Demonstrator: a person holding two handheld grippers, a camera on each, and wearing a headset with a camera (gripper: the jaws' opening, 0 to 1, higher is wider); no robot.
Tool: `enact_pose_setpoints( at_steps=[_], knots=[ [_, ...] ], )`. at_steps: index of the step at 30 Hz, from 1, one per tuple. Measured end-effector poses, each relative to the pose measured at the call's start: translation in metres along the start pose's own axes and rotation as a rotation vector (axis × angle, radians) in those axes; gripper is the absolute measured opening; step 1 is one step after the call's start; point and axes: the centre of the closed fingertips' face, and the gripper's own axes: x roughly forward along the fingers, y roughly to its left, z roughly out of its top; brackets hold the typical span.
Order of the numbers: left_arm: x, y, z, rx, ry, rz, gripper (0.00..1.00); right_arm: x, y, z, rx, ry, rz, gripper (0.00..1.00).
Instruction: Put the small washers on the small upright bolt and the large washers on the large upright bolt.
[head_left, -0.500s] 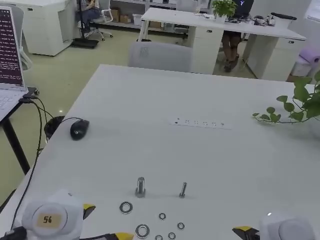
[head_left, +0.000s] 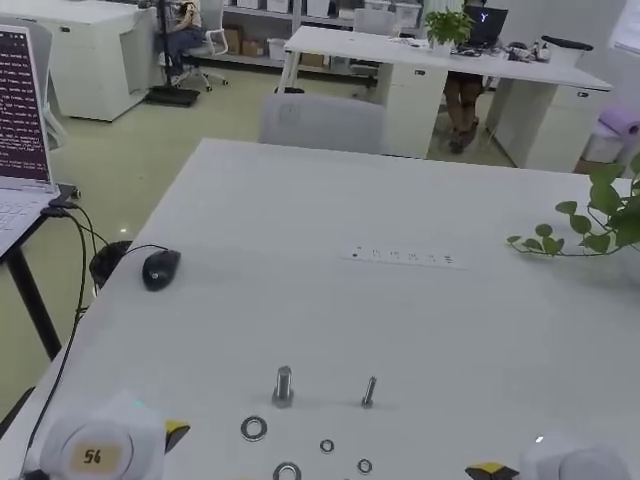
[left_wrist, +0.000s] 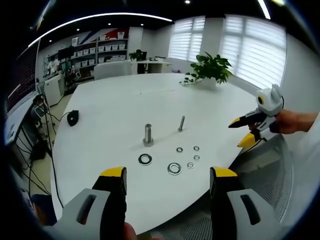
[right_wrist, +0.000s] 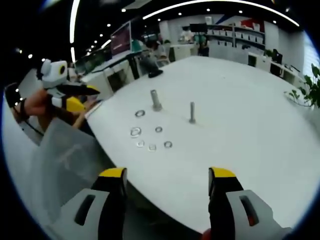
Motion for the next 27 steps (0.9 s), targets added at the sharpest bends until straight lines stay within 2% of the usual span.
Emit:
enact_pose_setpoints(
  at_steps=[7,12,20,27],
  knots=[
    [-0.001,0.001,0.0,-0.001,-0.001,0.006,0.67,0.002,-0.002,-0.002,-0.02,0.018,0.004,0.66],
    [-0.002,0.002,0.001,-0.014,-0.01,0.016,0.67,0.008,-0.001,0.002,-0.041,0.033,0.016,0.66],
    [-0.005,0.004,-0.005,-0.033,-0.009,0.029,0.67,0.027,0.0,0.016,-0.12,0.077,0.049,0.64],
    [-0.006,0.007,-0.006,-0.054,-0.019,0.042,0.66,0.045,0.0,0.024,-0.196,0.123,0.074,0.55]
  ],
)
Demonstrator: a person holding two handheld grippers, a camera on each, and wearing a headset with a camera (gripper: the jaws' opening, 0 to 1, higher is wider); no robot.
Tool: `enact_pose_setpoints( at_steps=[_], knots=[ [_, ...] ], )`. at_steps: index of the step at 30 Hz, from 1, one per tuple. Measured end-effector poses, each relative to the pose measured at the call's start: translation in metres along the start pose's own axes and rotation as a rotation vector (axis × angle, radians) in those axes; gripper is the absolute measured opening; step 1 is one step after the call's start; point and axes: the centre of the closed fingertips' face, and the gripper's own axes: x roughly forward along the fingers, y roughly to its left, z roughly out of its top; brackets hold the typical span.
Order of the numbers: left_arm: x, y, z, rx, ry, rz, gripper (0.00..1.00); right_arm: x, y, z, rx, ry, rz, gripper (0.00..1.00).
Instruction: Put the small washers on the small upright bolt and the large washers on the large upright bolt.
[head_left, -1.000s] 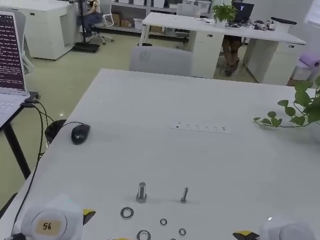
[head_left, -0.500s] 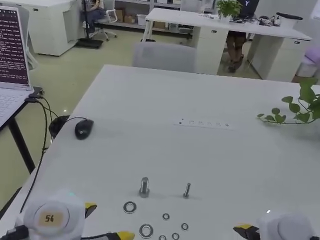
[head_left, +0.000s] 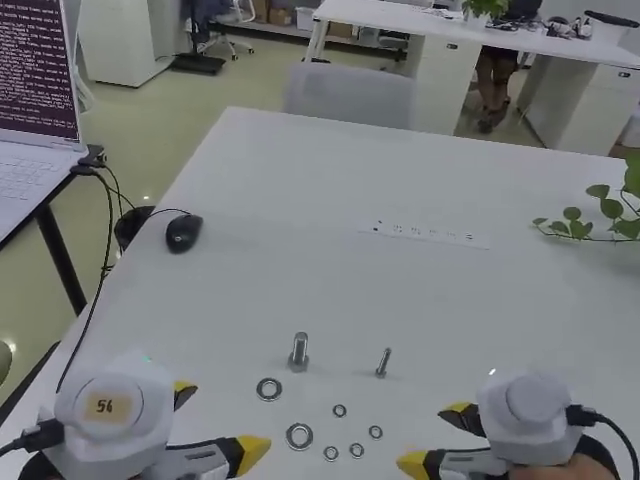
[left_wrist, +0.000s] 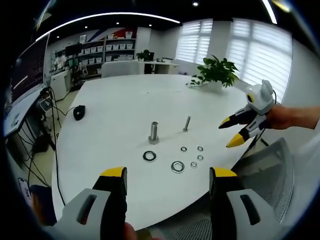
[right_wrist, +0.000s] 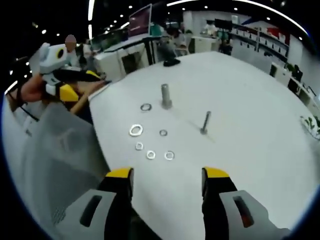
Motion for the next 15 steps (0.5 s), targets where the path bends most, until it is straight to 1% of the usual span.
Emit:
enact_pose_setpoints(
  at_steps=[1,4,6,9,12,14,15],
  knots=[
    [0.0,0.0,0.0,-0.001,0.0,0.001,0.66,0.003,0.0,0.001,-0.013,0.016,0.011,0.53],
    [0.0,0.001,0.0,-0.004,-0.003,0.003,0.66,0.012,-0.003,0.005,-0.035,0.027,0.019,0.48],
    [0.0,0.002,0.001,-0.007,-0.004,0.005,0.66,0.018,-0.007,0.006,-0.05,0.047,0.027,0.45],
    [-0.002,0.003,0.002,-0.015,-0.011,0.012,0.66,0.029,-0.012,0.006,-0.068,0.075,0.037,0.43],
    [-0.002,0.006,0.002,-0.024,-0.011,0.021,0.65,0.039,-0.014,0.008,-0.106,0.102,0.062,0.39],
    [-0.002,0.007,0.002,-0.028,-0.013,0.024,0.65,0.045,-0.016,0.009,-0.13,0.112,0.067,0.34],
    [-0.002,0.007,0.002,-0.032,-0.013,0.025,0.65,0.049,-0.016,0.007,-0.148,0.133,0.078,0.32]
  ],
)
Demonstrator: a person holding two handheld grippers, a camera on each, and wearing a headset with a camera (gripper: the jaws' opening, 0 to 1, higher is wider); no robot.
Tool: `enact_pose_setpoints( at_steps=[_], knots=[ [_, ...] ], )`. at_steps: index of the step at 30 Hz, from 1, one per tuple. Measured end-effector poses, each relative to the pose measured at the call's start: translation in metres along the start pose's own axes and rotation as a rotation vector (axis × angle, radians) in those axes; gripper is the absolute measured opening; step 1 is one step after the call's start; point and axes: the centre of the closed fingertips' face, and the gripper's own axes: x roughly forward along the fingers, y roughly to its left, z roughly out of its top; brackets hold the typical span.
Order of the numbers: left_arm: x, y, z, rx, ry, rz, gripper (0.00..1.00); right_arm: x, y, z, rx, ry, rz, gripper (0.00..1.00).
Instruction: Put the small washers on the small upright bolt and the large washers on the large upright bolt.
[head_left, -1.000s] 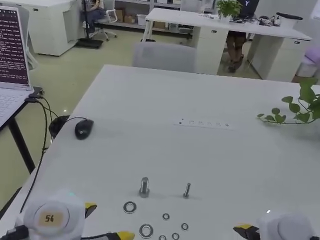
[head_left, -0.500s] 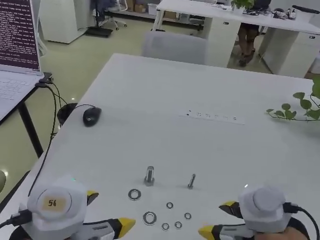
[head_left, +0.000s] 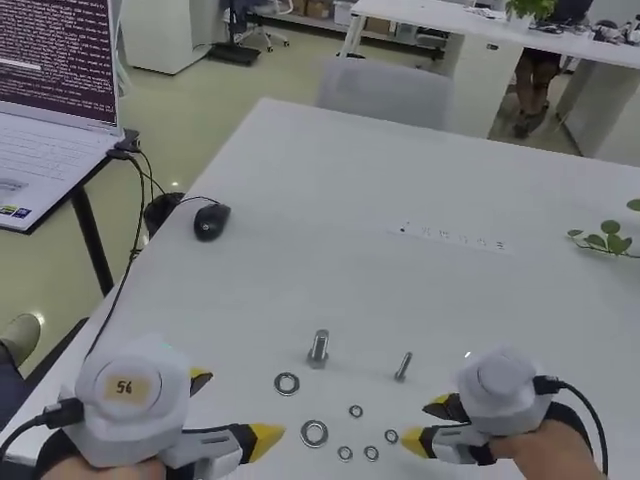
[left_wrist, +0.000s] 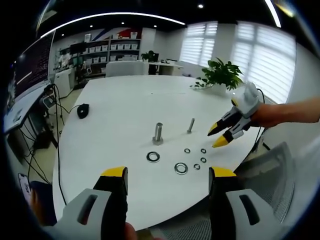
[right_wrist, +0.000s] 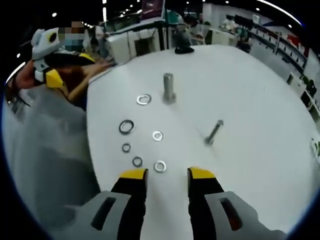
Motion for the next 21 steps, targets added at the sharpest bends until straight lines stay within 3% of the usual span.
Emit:
enact_pose_setpoints(
  at_steps=[7,13,17,21],
  knots=[
    [0.003,0.001,0.005,-0.007,-0.005,0.002,0.65,0.019,0.008,-0.005,-0.147,0.09,0.058,0.25],
    [0.006,0.001,0.005,-0.006,0.0,-0.003,0.64,0.029,0.013,-0.014,-0.213,0.147,0.093,0.22],
    [0.008,0.0,0.005,-0.004,0.004,-0.008,0.64,0.03,0.012,-0.01,-0.236,0.137,0.097,0.2],
    [0.009,-0.001,0.006,0.0,0.008,-0.011,0.64,0.03,0.016,-0.011,-0.311,0.157,0.111,0.18]
  ],
)
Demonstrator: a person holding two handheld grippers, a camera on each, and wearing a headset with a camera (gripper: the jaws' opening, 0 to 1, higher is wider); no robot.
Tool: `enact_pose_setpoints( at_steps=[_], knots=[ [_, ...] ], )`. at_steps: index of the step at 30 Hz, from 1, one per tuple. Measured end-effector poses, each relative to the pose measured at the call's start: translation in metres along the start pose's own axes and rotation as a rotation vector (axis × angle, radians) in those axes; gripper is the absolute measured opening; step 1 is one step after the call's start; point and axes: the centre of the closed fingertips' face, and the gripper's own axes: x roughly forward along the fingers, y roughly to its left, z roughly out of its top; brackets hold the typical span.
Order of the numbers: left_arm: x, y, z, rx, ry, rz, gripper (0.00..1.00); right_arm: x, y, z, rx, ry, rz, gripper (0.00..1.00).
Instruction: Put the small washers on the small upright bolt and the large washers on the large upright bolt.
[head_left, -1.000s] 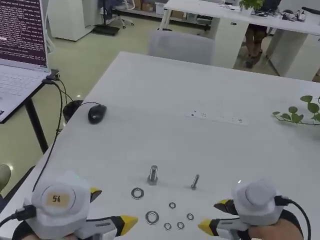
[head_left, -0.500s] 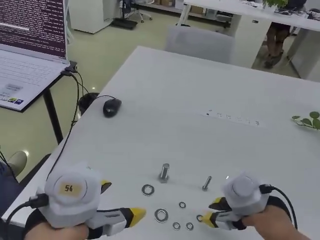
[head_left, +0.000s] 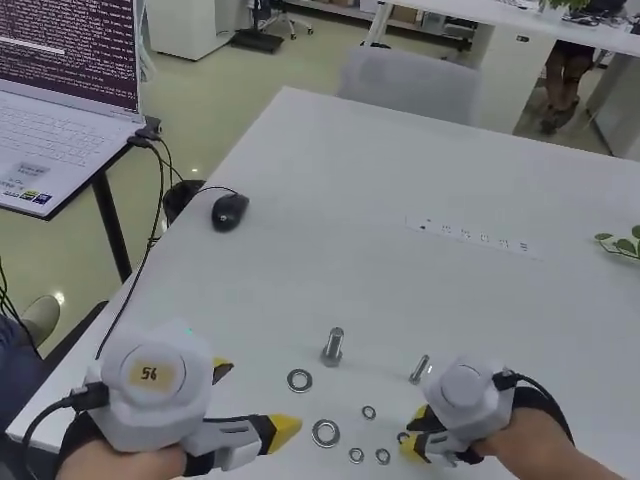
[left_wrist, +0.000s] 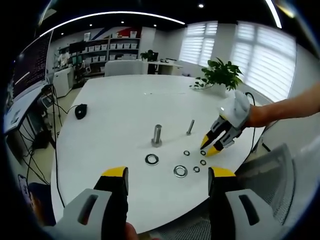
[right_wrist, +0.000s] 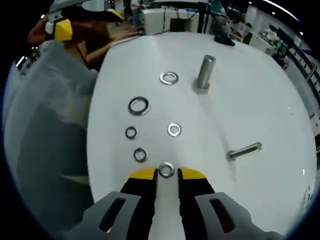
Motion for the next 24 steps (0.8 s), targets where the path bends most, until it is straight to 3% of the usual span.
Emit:
enact_pose_setpoints(
  at_steps=[11,20,24],
  knots=[
    [0.0016,-0.0011,0.0005,0.01,0.005,-0.005,0.63,0.0004,0.0009,-0.0004,-0.053,0.045,0.014,0.15],
    [-0.0001,-0.0001,0.0012,0.008,-0.001,0.0,0.63,-0.0022,-0.0023,-0.0049,0.055,0.022,-0.02,0.14],
    [-0.0021,0.0019,0.0002,0.003,0.0,0.007,0.63,-0.0044,-0.0008,-0.0084,0.07,0.016,-0.025,0.13]
  ],
)
